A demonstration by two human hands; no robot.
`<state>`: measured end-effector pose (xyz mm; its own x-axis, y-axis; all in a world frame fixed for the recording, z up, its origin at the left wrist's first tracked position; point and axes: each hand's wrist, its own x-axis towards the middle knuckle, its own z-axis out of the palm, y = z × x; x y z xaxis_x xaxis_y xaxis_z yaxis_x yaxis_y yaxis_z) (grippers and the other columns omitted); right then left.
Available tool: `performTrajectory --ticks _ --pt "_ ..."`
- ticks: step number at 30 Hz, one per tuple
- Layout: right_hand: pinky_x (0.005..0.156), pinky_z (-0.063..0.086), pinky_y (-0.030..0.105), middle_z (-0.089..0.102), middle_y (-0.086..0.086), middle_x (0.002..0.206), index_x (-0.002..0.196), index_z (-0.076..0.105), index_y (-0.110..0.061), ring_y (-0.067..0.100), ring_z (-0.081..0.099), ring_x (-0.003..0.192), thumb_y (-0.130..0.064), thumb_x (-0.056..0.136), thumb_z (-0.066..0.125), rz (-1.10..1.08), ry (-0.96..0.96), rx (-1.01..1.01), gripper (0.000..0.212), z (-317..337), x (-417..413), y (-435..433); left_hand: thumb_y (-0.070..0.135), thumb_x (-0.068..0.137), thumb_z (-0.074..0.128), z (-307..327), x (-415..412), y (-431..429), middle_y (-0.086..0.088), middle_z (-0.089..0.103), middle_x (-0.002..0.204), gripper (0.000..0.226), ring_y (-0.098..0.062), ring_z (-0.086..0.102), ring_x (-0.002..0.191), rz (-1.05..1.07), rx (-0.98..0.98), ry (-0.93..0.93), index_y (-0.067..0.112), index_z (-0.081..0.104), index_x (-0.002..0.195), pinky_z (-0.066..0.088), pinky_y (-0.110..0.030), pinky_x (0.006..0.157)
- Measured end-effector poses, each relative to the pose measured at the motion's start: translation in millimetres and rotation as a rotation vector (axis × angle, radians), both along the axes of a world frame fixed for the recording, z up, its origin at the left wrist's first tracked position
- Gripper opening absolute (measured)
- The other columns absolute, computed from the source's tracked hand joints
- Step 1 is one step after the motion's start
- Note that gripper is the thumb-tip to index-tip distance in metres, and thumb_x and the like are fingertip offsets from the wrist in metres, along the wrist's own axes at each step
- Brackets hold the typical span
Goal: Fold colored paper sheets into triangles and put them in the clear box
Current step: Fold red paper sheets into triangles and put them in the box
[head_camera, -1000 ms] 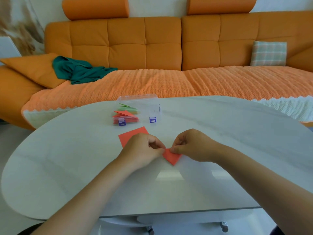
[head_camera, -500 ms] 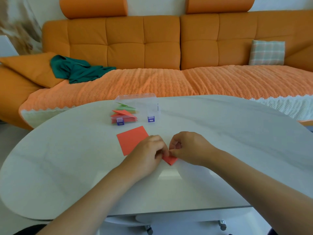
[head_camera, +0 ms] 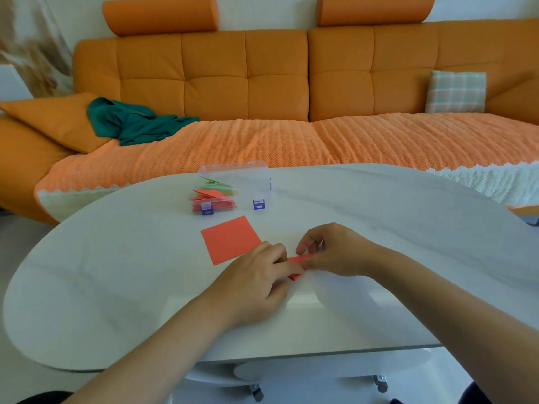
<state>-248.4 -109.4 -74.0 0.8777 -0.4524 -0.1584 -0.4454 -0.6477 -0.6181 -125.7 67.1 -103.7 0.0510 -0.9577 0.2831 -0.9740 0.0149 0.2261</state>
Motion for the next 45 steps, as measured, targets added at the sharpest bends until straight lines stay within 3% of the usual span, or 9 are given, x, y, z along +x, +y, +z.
performTrajectory --ticks 3,14,20,24,30,33,35,38,45 --pt "0.064 0.043 0.016 0.065 -0.011 0.091 0.097 0.072 -0.037 0.004 0.056 0.073 -0.047 0.079 0.079 0.0 0.015 -0.006 0.022 -0.4 0.6 1.1 0.039 0.095 0.039 2.6 -2.7 2.1 0.011 0.043 0.094 0.038 -0.009 0.039 0.089 0.002 0.03 -0.018 0.035 0.063 0.124 0.028 -0.021 0.072" --pt "0.067 0.047 0.018 0.065 -0.007 0.095 0.1 0.071 -0.036 0.006 0.056 0.075 -0.042 0.081 0.079 0.037 0.037 -0.026 0.022 0.6 3.5 -4.5 0.046 0.094 0.037 2.8 -5.2 1.6 0.014 0.035 0.094 0.043 -0.005 0.034 0.092 0.041 0.086 0.037 0.039 0.058 0.13 0.03 -0.021 0.076" --pt "0.063 0.041 0.013 0.061 -0.011 0.085 0.094 0.073 -0.033 0.004 0.054 0.071 -0.023 0.084 0.076 -0.009 0.047 -0.021 0.015 1.8 1.3 -14.1 0.047 0.091 0.037 5.0 -6.6 -0.4 0.014 0.035 0.092 0.043 -0.005 0.034 0.09 0.046 0.088 0.034 0.036 0.062 0.125 0.027 -0.013 0.071" --pt "0.061 0.041 0.012 0.06 -0.014 0.077 0.079 0.071 -0.036 0.003 0.056 0.071 -0.007 0.085 0.067 -0.087 0.04 0.016 0.029 1.2 5.4 -17.0 0.046 0.089 0.039 4.8 -6.4 -0.6 0.014 0.036 0.091 0.043 -0.005 0.034 0.09 0.057 0.09 0.049 0.036 0.063 0.123 0.027 -0.009 0.071" --pt "0.058 0.04 0.014 0.058 -0.015 0.074 0.084 0.075 -0.029 0.004 0.053 0.069 0.0 0.086 0.053 -0.151 0.031 0.058 0.037 2.6 4.9 -13.6 0.051 0.088 0.036 3.1 -9.1 -0.4 0.014 0.035 0.094 0.047 -0.006 0.035 0.092 0.081 0.112 0.066 0.038 0.06 0.127 0.031 -0.017 0.076" --pt "0.064 0.044 0.018 0.061 -0.014 0.084 0.089 0.074 -0.029 0.006 0.056 0.077 -0.006 0.087 0.051 -0.176 0.006 0.089 0.033 1.1 2.3 -9.6 0.053 0.087 0.036 2.2 -10.5 -0.8 0.014 0.034 0.094 0.047 -0.006 0.034 0.092 0.093 0.107 0.079 0.039 0.059 0.126 0.033 -0.022 0.075" --pt "0.068 0.046 0.021 0.061 -0.013 0.089 0.095 0.07 -0.031 0.008 0.058 0.084 -0.023 0.086 0.064 -0.158 0.003 0.099 0.013 -1.6 0.1 -7.9 0.055 0.088 0.038 1.3 -11.4 -2.4 0.014 0.033 0.094 0.045 -0.006 0.033 0.092 0.1 0.097 0.07 0.04 0.057 0.126 0.032 -0.022 0.073" --pt "0.064 0.039 0.018 0.057 -0.01 0.092 0.099 0.064 -0.033 0.006 0.054 0.078 -0.048 0.075 0.08 -0.098 0.048 0.038 0.032 -4.7 -2.5 -7.1 0.058 0.088 0.037 0.6 -12.6 -4.1 0.015 0.033 0.094 0.047 -0.006 0.033 0.093 0.109 0.094 0.072 0.042 0.056 0.127 0.033 -0.022 0.074" --pt "0.06 0.039 0.019 0.058 -0.008 0.086 0.095 0.066 -0.032 0.009 0.054 0.073 -0.041 0.074 0.084 -0.1 0.058 0.001 0.028 -0.4 1.3 -7.0 0.055 0.089 0.042 -2.4 -10.0 7.1 0.015 0.038 0.099 0.04 -0.003 0.039 0.098 0.081 0.085 0.165 0.038 0.061 0.12 0.038 -0.021 0.083"
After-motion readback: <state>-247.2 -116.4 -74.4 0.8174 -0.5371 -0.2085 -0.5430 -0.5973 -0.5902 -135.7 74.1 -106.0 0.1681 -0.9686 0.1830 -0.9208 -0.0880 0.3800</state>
